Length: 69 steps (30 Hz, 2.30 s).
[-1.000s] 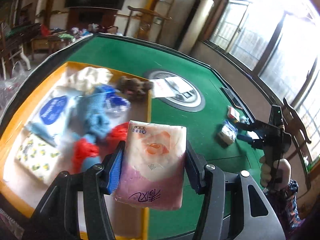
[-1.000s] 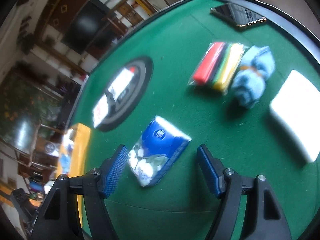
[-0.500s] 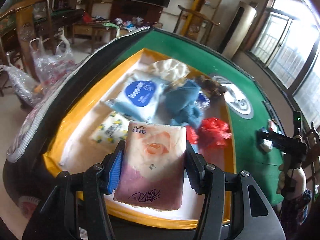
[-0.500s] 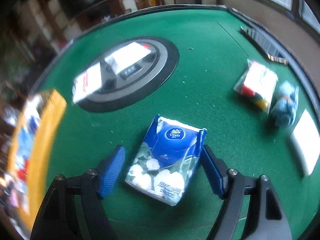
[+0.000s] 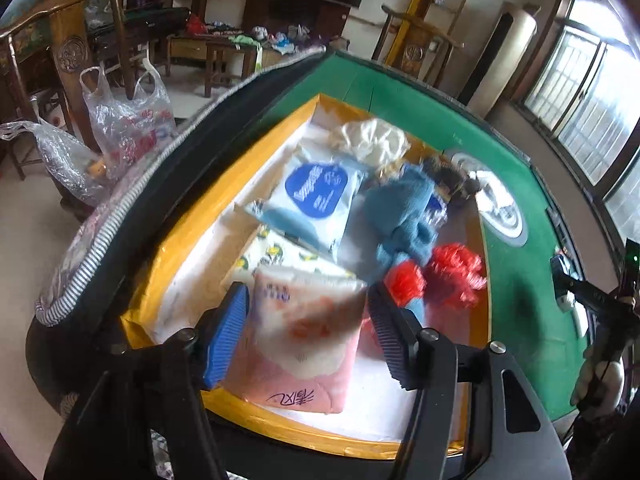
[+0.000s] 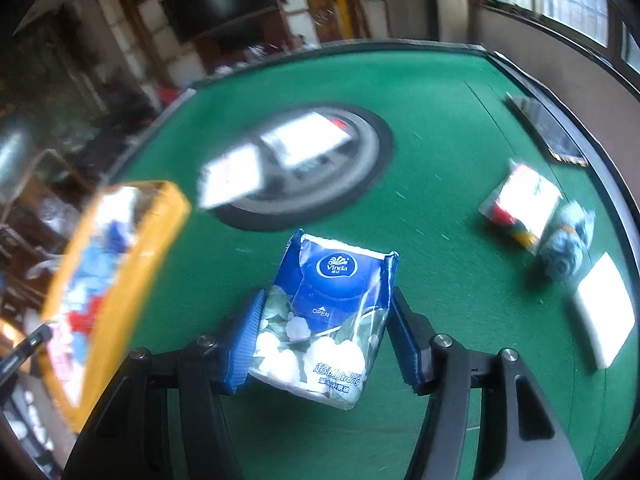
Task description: Organize soft objects
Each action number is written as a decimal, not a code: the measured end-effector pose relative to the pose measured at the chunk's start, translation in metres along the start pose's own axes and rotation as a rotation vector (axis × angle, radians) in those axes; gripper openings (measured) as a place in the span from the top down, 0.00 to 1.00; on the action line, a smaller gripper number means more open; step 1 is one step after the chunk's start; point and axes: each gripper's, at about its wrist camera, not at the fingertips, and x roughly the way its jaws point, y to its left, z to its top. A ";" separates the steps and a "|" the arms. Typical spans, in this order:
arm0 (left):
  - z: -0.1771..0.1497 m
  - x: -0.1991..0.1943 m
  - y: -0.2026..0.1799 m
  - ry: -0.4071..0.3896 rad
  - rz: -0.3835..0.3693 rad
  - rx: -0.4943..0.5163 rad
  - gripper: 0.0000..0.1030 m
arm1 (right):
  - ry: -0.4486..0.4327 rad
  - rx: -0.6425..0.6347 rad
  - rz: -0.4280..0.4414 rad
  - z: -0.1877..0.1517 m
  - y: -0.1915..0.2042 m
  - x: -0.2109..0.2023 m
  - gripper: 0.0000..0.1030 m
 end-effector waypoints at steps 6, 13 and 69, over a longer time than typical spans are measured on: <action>0.007 -0.017 0.015 -0.078 -0.038 -0.095 0.39 | -0.007 -0.156 0.269 -0.002 0.077 -0.020 0.47; 0.007 -0.022 0.032 -0.102 -0.054 -0.169 0.39 | 0.220 -0.345 0.545 -0.030 0.192 0.011 0.46; -0.012 -0.043 -0.105 -0.158 -0.138 0.249 0.30 | -0.114 0.216 0.012 -0.027 -0.138 -0.066 0.35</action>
